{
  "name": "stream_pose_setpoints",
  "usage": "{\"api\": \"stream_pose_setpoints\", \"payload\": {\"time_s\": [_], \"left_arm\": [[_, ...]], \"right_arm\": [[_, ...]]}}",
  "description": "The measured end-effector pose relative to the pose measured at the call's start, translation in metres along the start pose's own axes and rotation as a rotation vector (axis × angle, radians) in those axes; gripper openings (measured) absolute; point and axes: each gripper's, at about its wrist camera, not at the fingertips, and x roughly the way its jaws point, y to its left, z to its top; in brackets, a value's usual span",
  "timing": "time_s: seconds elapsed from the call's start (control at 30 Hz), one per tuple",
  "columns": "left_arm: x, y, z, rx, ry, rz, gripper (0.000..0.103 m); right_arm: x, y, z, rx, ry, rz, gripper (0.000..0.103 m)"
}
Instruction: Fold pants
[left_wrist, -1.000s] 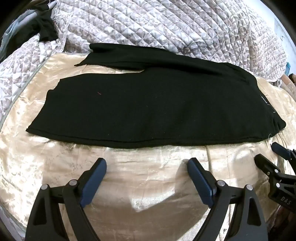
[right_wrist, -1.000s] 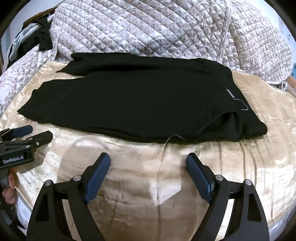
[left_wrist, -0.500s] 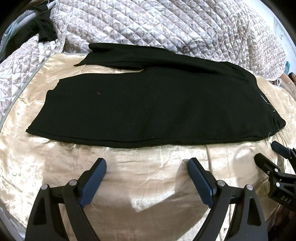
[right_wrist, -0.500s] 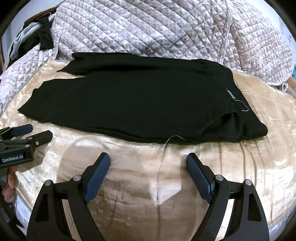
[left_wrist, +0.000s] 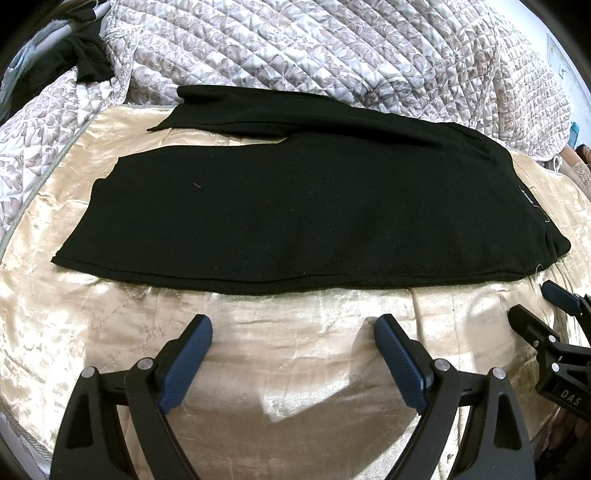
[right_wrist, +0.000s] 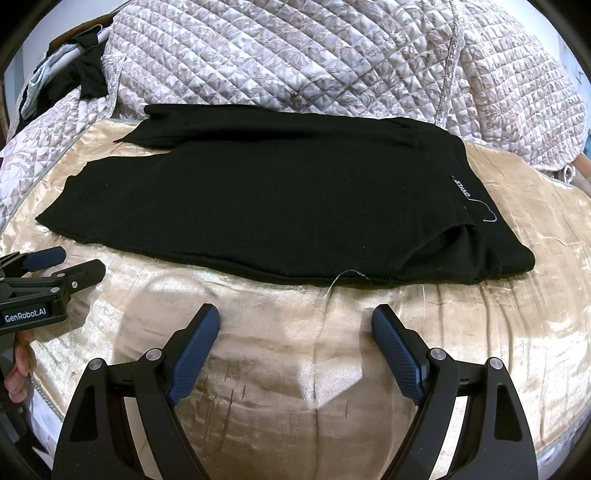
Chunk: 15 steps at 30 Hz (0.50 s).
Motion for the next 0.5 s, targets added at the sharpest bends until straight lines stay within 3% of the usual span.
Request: {"api": "stream_pose_setpoints", "payload": {"time_s": [0.5], "left_arm": [[0.0016, -0.0004, 0.002, 0.001, 0.0, -0.001, 0.092]], "right_arm": [[0.0004, 0.0014, 0.0006, -0.002, 0.0, -0.001, 0.085]]}}
